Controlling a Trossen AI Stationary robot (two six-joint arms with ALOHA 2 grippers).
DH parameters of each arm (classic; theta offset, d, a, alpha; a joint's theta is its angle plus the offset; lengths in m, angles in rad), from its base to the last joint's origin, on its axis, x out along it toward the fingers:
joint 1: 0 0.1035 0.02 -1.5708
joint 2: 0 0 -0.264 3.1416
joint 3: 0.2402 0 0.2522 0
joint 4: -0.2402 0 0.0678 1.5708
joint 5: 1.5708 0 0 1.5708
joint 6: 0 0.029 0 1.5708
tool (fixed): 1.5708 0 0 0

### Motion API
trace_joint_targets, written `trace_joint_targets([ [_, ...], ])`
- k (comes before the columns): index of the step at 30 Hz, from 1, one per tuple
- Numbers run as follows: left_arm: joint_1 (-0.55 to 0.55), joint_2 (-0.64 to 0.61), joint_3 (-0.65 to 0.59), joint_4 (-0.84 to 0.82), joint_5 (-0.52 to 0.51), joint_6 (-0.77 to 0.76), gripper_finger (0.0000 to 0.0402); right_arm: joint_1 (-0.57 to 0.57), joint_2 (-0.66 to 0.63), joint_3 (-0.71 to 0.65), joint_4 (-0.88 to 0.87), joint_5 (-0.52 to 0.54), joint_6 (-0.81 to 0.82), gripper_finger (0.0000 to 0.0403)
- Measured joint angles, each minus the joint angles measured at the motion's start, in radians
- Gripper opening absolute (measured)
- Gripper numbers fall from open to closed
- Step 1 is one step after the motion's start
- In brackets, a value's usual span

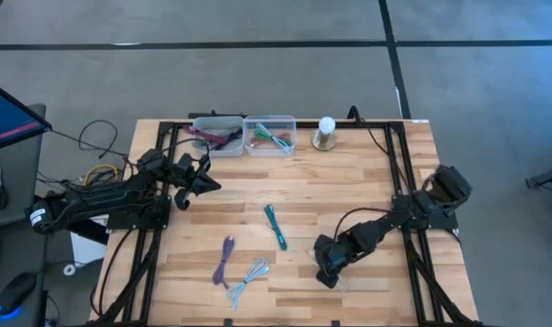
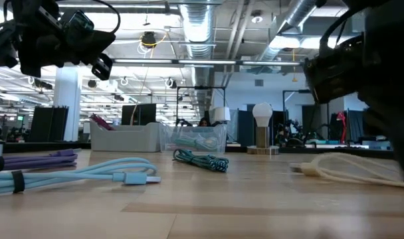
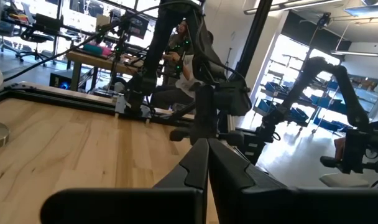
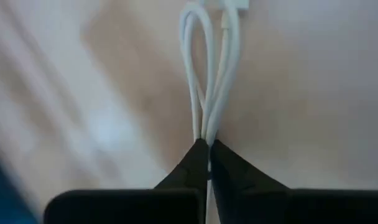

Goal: Pick & Place USB Port
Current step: Put the white USB cable into the transparent bin

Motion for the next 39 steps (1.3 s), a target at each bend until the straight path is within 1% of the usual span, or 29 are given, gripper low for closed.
trace_joint_targets([
  [2,0.000,0.000,0.000,0.000,0.000,0.000,0.0011,-0.014,-0.032,-0.002,-0.008,0.069,-0.033,0.0002],
  [3,0.000,0.000,0.000,0.000,0.000,0.000,0.0011,-0.025,-0.052,-0.002,-0.018,0.080,-0.050,0.0001],
  [5,0.000,0.000,0.000,0.000,0.000,0.000,0.0011,-0.042,-0.101,0.000,-0.047,0.147,-0.085,0.0001],
  [8,0.000,0.000,0.000,0.000,0.000,0.000,0.0011,-0.074,-0.162,0.000,-0.114,0.212,-0.152,0.0001],
  [13,0.000,0.000,0.000,0.000,0.000,0.000,0.0011,-0.160,-0.247,0.000,-0.144,0.269,-0.293,0.0000],
  [16,0.000,0.000,0.000,0.000,0.000,-0.001,0.0011,-0.226,-0.279,0.001,-0.143,0.283,-0.394,0.0000],
  [20,0.000,0.000,0.000,0.000,0.000,-0.001,0.0011,-0.317,-0.311,0.002,-0.133,0.343,-0.528,0.0000],
  [23,0.000,0.000,0.000,0.000,0.000,-0.001,0.0011,-0.383,-0.330,0.002,-0.073,0.385,-0.634,0.0000],
  [31,0.000,0.000,0.000,0.000,0.000,0.000,0.0011,-0.545,-0.332,0.003,0.215,0.379,-0.928,0.0000],
  [36,0.000,0.000,0.000,0.000,0.000,-0.001,0.0011,-0.656,-0.329,0.003,0.343,0.356,-1.034,0.0000],
  [39,0.000,0.000,0.000,0.000,0.000,-0.001,0.0011,-0.718,-0.328,0.003,0.401,0.310,-1.061,0.0000],
])
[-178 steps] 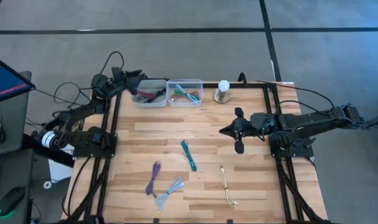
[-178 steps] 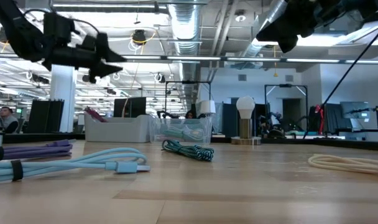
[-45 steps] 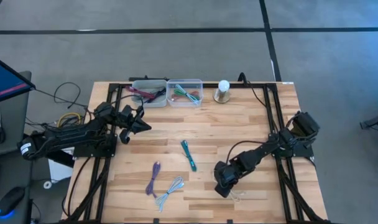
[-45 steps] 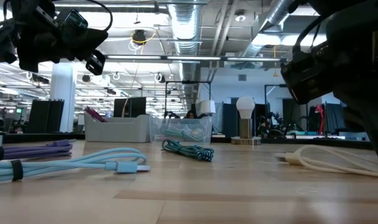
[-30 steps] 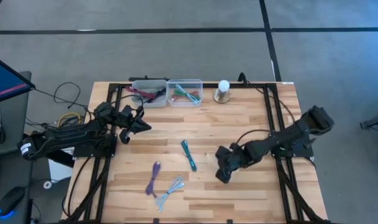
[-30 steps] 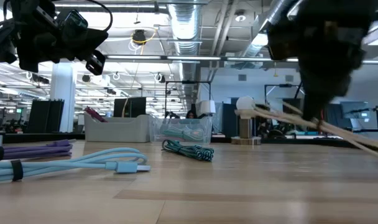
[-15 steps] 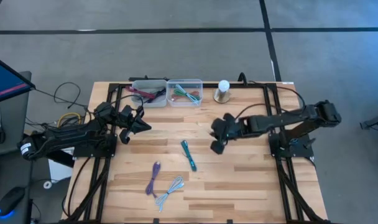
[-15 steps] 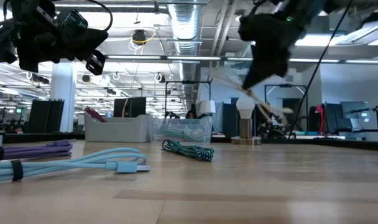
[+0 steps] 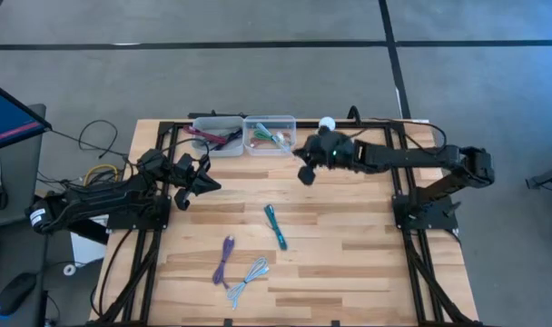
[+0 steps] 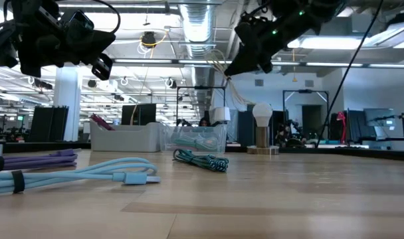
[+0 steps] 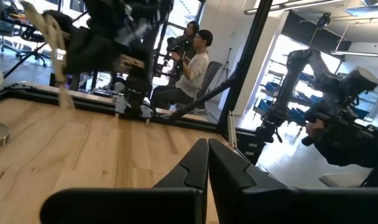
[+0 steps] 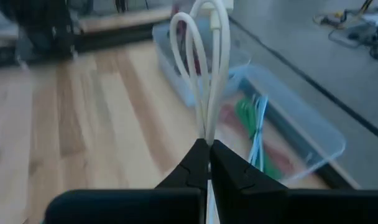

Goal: Pick & Place USB Port
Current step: Put the white USB cable into the transparent bin

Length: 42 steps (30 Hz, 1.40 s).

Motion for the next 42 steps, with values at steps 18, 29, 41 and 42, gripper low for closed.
trace_joint_targets([
  [18,0.000,0.000,0.000,0.000,0.000,-0.003,0.0011,-0.156,0.348,0.319,0.088,-0.127,-0.155,0.0000],
  [29,0.000,0.000,0.000,0.000,0.000,-0.003,0.0011,-0.233,0.608,0.561,-0.037,-0.126,-0.167,0.0000],
  [41,0.000,0.000,0.000,0.000,0.000,0.000,0.0011,-0.258,0.686,0.613,-0.140,-0.155,-0.143,0.0000],
  [42,0.000,0.000,0.000,0.000,0.000,0.000,0.0011,-0.258,0.686,0.613,-0.143,-0.164,-0.131,0.0000],
])
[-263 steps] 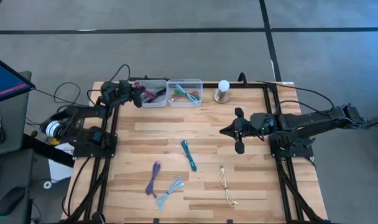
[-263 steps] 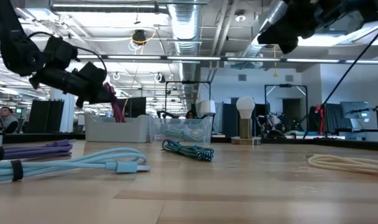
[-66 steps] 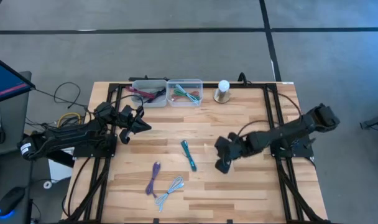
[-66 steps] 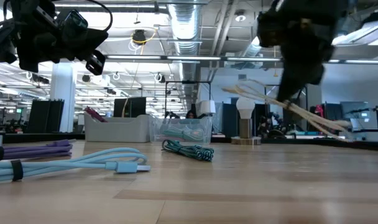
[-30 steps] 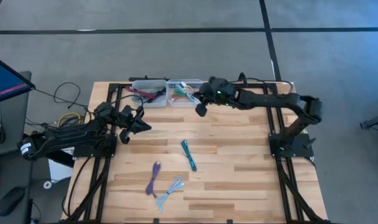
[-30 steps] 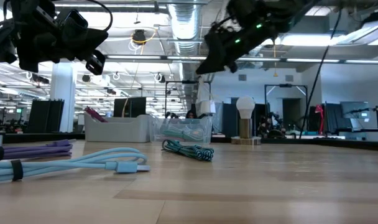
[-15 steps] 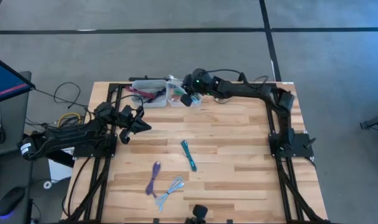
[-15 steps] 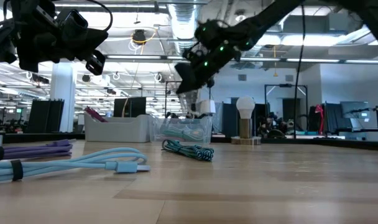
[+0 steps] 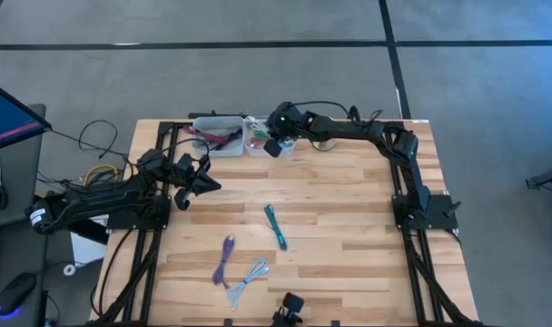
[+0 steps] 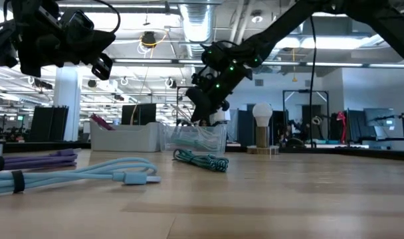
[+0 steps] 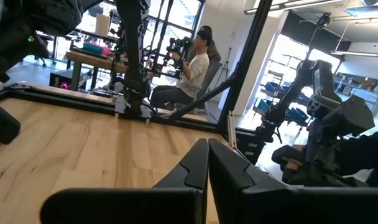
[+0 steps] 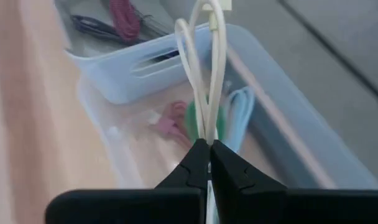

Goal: Pick & Place USB Port
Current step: Put the white USB cable into the transparent bin, then put the black and blue USB cable into the gray bin

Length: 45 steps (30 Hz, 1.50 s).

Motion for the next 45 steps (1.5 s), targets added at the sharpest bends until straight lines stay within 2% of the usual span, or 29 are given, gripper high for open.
trace_joint_targets([
  [5,0.000,0.000,0.000,0.000,0.000,0.000,0.0011,-0.016,0.000,0.000,-0.013,-0.088,0.070,0.0000],
  [12,0.000,0.000,0.000,0.000,0.000,0.000,0.0011,-0.026,0.000,-0.001,-0.009,-0.092,0.080,0.0003],
  [22,0.000,0.000,0.000,0.000,0.000,0.000,0.0011,-0.023,0.000,0.021,-0.018,-0.092,0.080,0.0055],
  [27,0.000,0.000,0.000,0.000,0.000,0.000,0.0011,-0.013,0.000,0.085,-0.079,-0.092,0.079,0.0069],
  [37,0.000,0.000,0.000,0.000,0.000,0.000,0.0011,0.024,0.000,0.298,-0.263,-0.095,0.073,0.0071],
  [45,0.000,0.000,0.000,0.000,0.000,0.000,0.0011,0.039,0.000,0.334,-0.295,-0.236,0.075,0.0070],
])
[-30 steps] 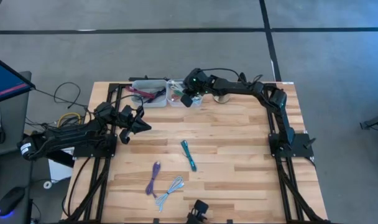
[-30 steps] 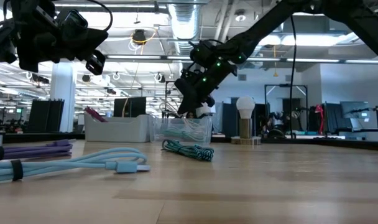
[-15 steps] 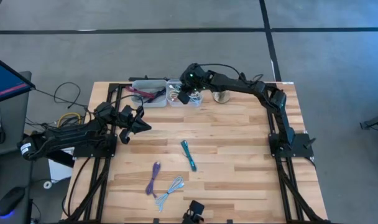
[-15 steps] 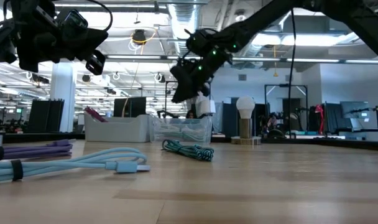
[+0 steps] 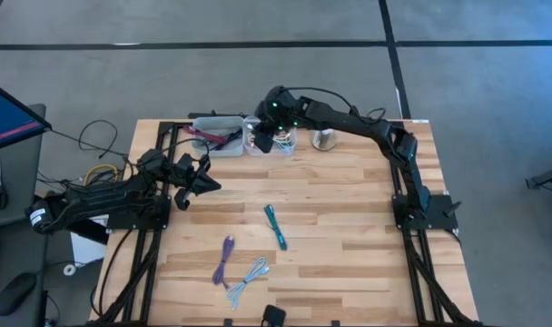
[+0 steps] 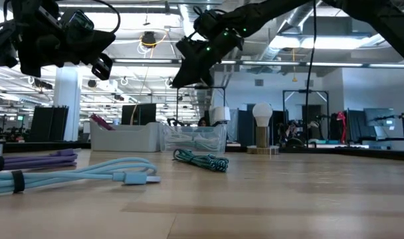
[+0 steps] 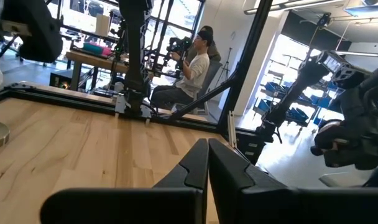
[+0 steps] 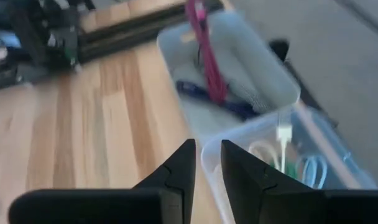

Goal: Pick & Place USB Port
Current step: Put the black and blue USB cable into the gray bin

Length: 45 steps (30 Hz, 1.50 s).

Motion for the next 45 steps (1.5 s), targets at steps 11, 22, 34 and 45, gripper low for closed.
trace_joint_targets([
  [11,0.000,0.000,0.000,0.000,0.000,-0.003,0.0011,0.172,-0.165,-0.001,-0.345,-0.015,-0.076,0.0042],
  [22,0.000,0.000,0.000,0.000,0.000,-0.003,0.0011,0.395,-0.329,0.000,-0.441,-0.015,-0.077,0.0006],
  [34,0.000,0.003,0.000,0.001,0.000,-0.003,0.0011,0.507,-0.231,-0.003,-0.481,-0.184,-0.033,0.0006],
  [45,0.000,0.019,0.000,0.002,0.000,-0.001,0.0011,0.494,-0.035,-0.001,-0.639,0.122,0.162,0.0070],
])
